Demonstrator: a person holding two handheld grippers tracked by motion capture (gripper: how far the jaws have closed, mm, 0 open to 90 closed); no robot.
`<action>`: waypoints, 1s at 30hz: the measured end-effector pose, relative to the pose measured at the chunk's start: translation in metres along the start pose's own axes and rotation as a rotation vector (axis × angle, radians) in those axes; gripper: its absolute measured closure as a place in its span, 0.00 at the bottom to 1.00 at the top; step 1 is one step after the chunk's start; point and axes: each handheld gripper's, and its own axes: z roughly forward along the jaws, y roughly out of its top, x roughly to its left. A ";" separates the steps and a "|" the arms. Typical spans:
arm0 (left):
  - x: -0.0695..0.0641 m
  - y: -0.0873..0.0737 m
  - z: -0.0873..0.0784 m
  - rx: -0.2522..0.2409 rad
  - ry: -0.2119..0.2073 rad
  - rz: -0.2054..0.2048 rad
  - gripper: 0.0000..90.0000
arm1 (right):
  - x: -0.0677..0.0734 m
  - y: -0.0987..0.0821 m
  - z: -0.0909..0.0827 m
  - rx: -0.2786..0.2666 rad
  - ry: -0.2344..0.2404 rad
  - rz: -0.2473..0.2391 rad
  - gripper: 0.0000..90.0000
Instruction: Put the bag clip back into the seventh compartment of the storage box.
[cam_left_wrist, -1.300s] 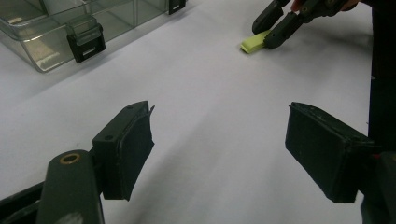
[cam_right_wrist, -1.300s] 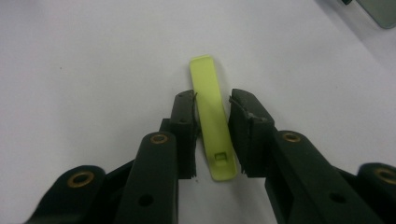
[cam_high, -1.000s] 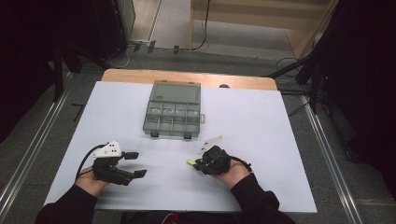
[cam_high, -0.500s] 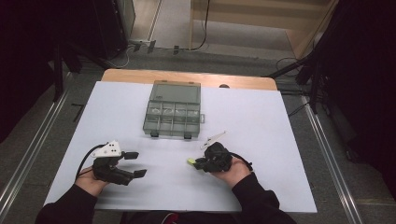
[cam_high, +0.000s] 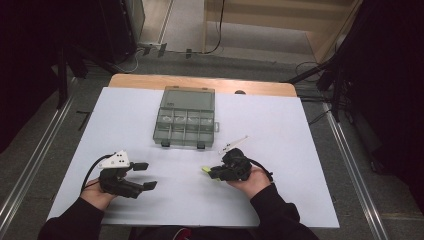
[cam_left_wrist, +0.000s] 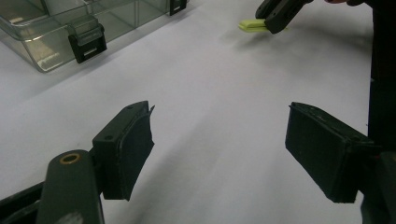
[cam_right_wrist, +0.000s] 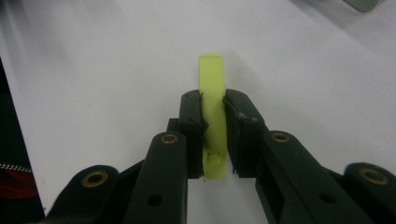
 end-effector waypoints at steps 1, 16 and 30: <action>0.000 0.000 0.000 0.000 0.000 0.000 0.25 | 0.000 0.000 0.000 0.000 0.000 0.000 0.87; 0.000 0.000 0.000 -0.003 0.003 0.000 0.25 | -0.004 0.013 -0.014 -0.026 -0.005 0.034 0.87; 0.000 0.000 0.000 -0.007 -0.002 -0.001 0.25 | -0.002 0.025 -0.018 -0.024 -0.012 0.037 0.87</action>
